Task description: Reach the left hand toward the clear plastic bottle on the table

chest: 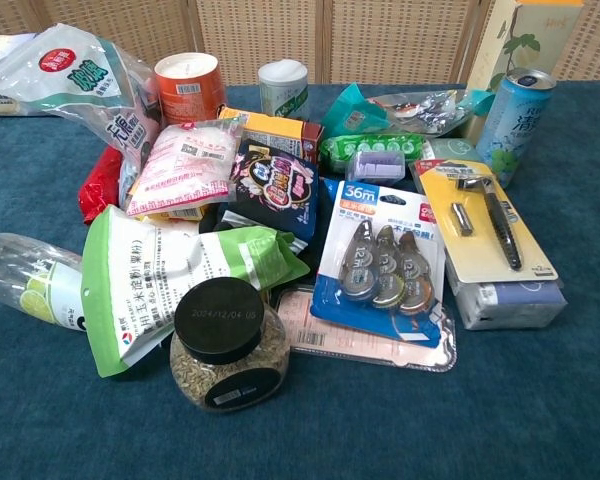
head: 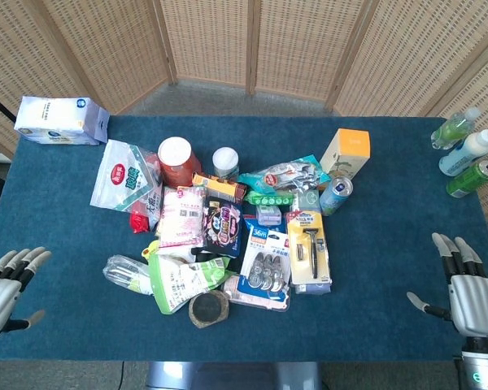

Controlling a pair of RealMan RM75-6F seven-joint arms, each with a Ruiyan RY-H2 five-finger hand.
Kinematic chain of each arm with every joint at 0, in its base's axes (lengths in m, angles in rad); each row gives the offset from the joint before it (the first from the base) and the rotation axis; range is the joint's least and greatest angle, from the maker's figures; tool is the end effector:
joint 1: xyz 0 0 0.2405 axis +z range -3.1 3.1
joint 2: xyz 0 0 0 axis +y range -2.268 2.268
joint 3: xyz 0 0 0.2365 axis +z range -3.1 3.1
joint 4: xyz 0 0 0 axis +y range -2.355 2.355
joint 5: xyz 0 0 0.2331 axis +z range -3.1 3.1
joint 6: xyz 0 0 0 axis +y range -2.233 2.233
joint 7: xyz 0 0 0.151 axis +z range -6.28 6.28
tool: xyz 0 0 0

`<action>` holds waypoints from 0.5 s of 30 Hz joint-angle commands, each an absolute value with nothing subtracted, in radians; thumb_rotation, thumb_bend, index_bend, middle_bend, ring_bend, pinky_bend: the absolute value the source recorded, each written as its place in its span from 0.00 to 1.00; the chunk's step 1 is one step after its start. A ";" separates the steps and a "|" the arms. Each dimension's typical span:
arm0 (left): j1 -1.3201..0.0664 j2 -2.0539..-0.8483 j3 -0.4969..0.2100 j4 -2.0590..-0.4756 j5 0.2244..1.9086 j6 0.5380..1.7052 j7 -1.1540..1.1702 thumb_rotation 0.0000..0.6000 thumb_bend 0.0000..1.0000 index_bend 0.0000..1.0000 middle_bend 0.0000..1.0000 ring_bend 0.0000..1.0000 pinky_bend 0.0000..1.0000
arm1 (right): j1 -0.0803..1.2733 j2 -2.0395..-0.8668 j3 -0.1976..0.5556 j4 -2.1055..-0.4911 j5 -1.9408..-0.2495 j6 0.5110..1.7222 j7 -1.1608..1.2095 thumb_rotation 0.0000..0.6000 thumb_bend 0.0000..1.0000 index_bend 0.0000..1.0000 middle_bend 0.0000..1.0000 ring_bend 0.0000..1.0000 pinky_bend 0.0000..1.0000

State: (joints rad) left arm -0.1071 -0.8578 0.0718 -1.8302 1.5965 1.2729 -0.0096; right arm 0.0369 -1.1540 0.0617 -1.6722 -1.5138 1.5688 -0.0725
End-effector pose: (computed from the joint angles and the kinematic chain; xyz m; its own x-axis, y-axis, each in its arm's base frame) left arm -0.2884 0.1565 0.1369 0.4378 0.3141 0.8424 0.8977 -0.1003 -0.4291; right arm -0.2866 -0.1755 0.1259 0.3751 0.0694 0.9244 -0.9270 0.0206 0.3746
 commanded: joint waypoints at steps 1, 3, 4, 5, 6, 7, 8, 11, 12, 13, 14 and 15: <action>-0.166 -0.882 0.061 -1.822 1.579 1.192 0.020 1.00 0.27 0.00 0.00 0.00 0.00 | 0.034 -1.147 0.061 -1.682 -1.520 1.574 -0.076 0.85 0.08 0.04 0.13 0.00 0.14; -0.194 -0.910 0.053 -1.809 1.568 1.153 0.043 1.00 0.27 0.00 0.00 0.00 0.00 | 0.032 -1.145 0.062 -1.689 -1.523 1.577 -0.077 0.86 0.07 0.04 0.13 0.00 0.14; -0.205 -0.925 0.049 -1.803 1.565 1.138 0.050 1.00 0.27 0.00 0.00 0.00 0.00 | 0.031 -1.144 0.062 -1.691 -1.523 1.577 -0.077 0.86 0.07 0.05 0.13 0.00 0.14; -0.217 -0.942 0.045 -1.795 1.563 1.126 0.056 1.00 0.27 0.00 0.00 0.00 0.00 | 0.030 -1.144 0.062 -1.692 -1.522 1.577 -0.075 0.86 0.07 0.05 0.13 0.00 0.14; -0.232 -0.965 0.039 -1.782 1.561 1.110 0.065 1.00 0.27 0.00 0.00 0.00 0.00 | 0.029 -1.142 0.061 -1.693 -1.521 1.576 -0.073 0.85 0.08 0.04 0.13 0.00 0.14; -0.243 -0.982 0.036 -1.773 1.560 1.098 0.073 1.00 0.27 0.00 0.00 0.00 0.00 | 0.028 -1.141 0.061 -1.694 -1.521 1.575 -0.074 0.86 0.08 0.04 0.13 0.00 0.14; -0.255 -0.999 0.033 -1.765 1.558 1.084 0.077 1.00 0.27 0.00 0.00 0.00 0.00 | 0.027 -1.139 0.062 -1.696 -1.520 1.576 -0.074 0.85 0.07 0.04 0.13 0.00 0.14; -0.294 -1.041 0.027 -1.751 1.548 1.031 0.080 1.00 0.27 0.00 0.00 0.00 0.00 | 0.023 -1.132 0.065 -1.701 -1.519 1.583 -0.077 0.86 0.07 0.04 0.13 0.00 0.14; -0.309 -1.053 0.025 -1.746 1.544 1.012 0.085 1.00 0.27 0.00 0.00 0.00 0.00 | 0.020 -1.129 0.066 -1.703 -1.520 1.588 -0.077 0.85 0.08 0.05 0.13 0.00 0.14; -0.319 -1.063 0.023 -1.741 1.539 0.998 0.089 1.00 0.27 0.00 0.00 0.00 0.00 | 0.018 -1.127 0.066 -1.705 -1.521 1.592 -0.076 0.85 0.08 0.04 0.13 0.00 0.14; -0.329 -1.072 0.022 -1.737 1.533 0.984 0.093 1.00 0.27 0.00 0.00 0.00 0.00 | 0.016 -1.125 0.066 -1.707 -1.522 1.595 -0.074 0.85 0.07 0.04 0.13 0.00 0.14; -0.342 -1.086 0.019 -1.729 1.527 0.969 0.098 1.00 0.27 0.00 0.00 0.00 0.00 | 0.013 -1.123 0.066 -1.708 -1.522 1.599 -0.072 0.86 0.07 0.04 0.13 0.00 0.14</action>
